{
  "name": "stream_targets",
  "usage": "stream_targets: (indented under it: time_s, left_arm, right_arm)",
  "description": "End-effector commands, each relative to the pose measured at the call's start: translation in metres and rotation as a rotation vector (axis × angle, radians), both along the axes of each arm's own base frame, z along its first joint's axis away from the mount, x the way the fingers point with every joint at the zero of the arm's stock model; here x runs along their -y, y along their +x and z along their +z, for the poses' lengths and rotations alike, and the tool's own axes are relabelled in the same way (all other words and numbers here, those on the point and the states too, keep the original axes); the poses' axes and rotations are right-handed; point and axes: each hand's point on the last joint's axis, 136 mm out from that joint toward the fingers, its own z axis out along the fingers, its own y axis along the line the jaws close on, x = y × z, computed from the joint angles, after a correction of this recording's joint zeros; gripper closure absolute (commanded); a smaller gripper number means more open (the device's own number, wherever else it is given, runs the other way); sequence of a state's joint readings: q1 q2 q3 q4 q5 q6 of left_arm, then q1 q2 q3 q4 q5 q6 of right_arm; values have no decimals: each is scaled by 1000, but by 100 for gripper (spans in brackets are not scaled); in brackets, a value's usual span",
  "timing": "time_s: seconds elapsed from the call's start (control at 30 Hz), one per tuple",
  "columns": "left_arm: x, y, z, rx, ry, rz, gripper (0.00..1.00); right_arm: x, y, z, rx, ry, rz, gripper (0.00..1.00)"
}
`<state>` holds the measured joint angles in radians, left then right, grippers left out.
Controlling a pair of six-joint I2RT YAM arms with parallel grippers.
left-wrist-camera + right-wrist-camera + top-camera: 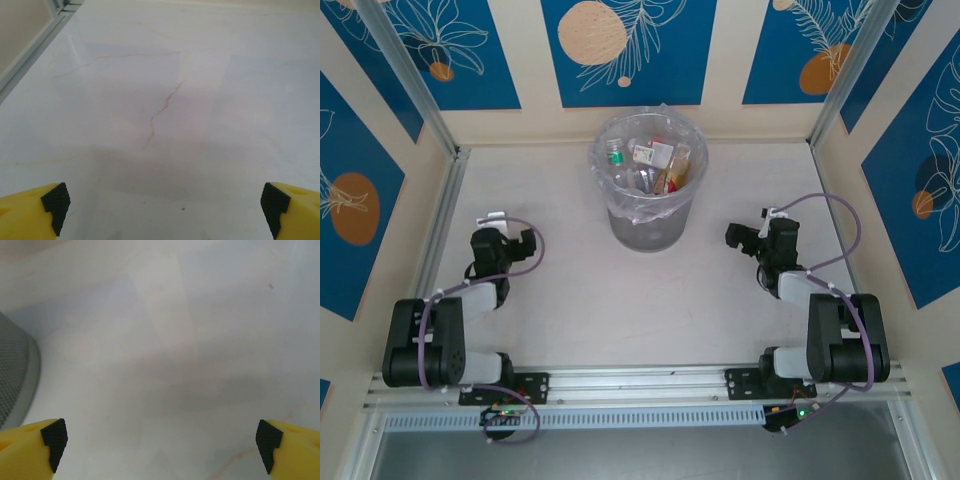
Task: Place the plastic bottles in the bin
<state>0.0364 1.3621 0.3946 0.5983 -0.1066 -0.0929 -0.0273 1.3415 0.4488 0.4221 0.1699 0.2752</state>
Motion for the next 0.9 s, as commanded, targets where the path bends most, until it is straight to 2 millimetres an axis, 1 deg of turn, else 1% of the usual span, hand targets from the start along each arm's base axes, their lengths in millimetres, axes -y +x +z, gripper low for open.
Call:
stream_targets:
  time_s: [0.0,0.07,0.1,0.13,0.17,0.2,0.23,0.3,0.33,0.37,0.4,0.43,0.87]
  left_arm:
    - [18,9,16,75,0,-114,1]
    - [25,5,14,151,5,-138,1]
    - [30,2,7,173,24,-154,1]
    - [31,5,2,191,52,-145,1]
    - [32,9,1,195,69,-132,1]
    - [31,13,-4,121,78,-118,1]
    - [25,18,-7,67,97,-65,1]
    - [32,18,-6,75,150,-62,1]
    - [30,18,-5,82,151,-50,1]
    - [30,18,-6,79,150,-50,1]
    - [30,18,-6,81,149,-51,1]
    - [30,18,-6,80,150,-52,1]
    - [30,19,-6,81,140,-62,1]
  right_arm:
    - [-15,16,24,125,-42,106,1]
    - [-25,17,26,148,-72,167,0]
    - [-29,18,30,177,-99,193,0]
    - [-32,17,31,211,-129,209,0]
    - [-32,18,32,237,-142,212,0]
    - [-31,17,29,239,-136,212,1]
    - [-32,17,25,258,-139,213,1]
    - [-34,15,13,280,-147,216,0]
    - [-32,18,13,297,-152,196,0]
    - [-28,20,9,257,-146,184,0]
    - [-20,24,6,202,-131,148,0]
    - [-17,28,6,196,-126,136,1]
    - [-19,27,6,197,-127,144,0]
